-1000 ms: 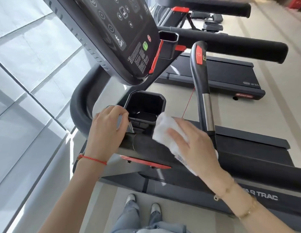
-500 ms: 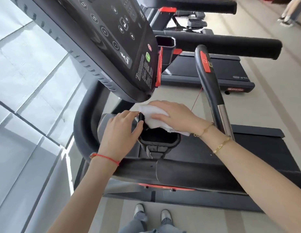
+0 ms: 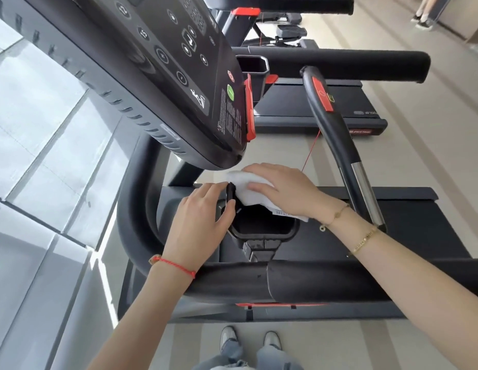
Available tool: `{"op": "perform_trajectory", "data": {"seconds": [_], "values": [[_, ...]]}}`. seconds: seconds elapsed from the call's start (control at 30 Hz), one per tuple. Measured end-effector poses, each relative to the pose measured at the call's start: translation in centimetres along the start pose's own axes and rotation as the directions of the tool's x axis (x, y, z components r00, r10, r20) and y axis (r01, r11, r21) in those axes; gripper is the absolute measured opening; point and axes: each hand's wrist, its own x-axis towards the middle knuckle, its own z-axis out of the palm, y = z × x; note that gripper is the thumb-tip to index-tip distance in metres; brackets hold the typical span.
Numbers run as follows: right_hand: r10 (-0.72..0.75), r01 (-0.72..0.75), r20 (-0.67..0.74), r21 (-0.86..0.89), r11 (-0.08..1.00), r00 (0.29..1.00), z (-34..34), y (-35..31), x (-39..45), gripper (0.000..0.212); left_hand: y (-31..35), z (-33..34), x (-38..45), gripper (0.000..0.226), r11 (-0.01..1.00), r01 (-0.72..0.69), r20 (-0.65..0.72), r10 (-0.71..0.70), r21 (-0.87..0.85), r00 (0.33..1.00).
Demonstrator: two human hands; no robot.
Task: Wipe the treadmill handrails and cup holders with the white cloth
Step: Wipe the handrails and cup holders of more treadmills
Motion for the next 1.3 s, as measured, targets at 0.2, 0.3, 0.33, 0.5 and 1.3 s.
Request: {"op": "perform_trajectory", "data": {"seconds": [0.2,0.3,0.33,0.5,1.3], "values": [[0.243,-0.217,-0.046,0.314,0.924,0.969,1.3,1.2,-4.7,0.048,-0.1,0.2,0.1,0.038,1.000,-0.003,-0.004,0.003,-0.019,1.000],[0.239,-0.232,0.014,0.294,0.927,0.971,1.0,0.8,-4.4,0.051,0.0,0.3,0.1,0.037,1.000,-0.001,-0.013,0.000,-0.020,1.000],[0.235,-0.236,0.037,0.270,0.934,0.971,0.5,0.7,-3.6,0.048,0.0,0.3,0.0,0.036,1.000,-0.002,-0.017,0.001,-0.018,1.000],[0.291,-0.306,0.097,0.339,0.890,0.952,-0.6,-0.1,-2.5,0.039,0.0,0.4,-0.1,0.033,1.000,-0.002,-0.033,0.002,0.003,0.999],[-0.041,0.031,0.048,0.190,0.981,0.998,-0.4,1.7,-1.8,0.046,0.3,0.2,-0.1,0.034,1.000,-0.004,-0.038,0.005,0.029,0.999]]}}
